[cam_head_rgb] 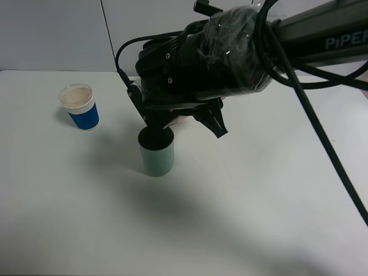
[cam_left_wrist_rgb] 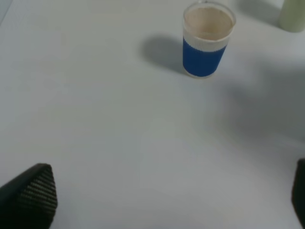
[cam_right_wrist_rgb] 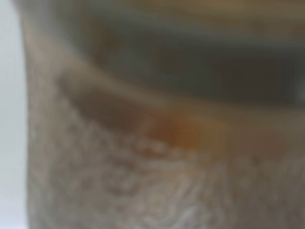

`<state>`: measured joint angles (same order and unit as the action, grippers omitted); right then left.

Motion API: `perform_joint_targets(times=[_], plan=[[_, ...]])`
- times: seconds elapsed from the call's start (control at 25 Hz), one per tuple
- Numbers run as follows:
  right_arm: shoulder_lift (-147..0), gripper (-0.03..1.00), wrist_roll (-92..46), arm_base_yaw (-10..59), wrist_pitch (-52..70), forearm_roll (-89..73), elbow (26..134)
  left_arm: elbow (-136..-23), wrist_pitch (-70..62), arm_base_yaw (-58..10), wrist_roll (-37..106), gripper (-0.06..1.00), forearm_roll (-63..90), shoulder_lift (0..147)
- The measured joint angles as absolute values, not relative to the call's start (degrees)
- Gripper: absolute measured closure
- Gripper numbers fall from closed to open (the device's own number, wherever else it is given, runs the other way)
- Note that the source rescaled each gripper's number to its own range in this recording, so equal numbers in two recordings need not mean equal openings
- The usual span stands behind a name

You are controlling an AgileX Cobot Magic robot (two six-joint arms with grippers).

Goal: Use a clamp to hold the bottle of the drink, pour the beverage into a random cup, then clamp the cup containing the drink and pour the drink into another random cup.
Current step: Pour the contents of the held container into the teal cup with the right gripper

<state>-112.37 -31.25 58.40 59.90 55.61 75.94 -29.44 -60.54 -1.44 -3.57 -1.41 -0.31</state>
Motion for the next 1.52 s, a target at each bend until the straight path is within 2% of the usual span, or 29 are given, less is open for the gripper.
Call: perform_joint_targets(times=[1.52], plan=[[-112.37,0.96,-33.41,59.07,63.68,56.5,76.05,-29.44,-60.54,-1.44,-3.57,-0.05,-1.41,-0.31]])
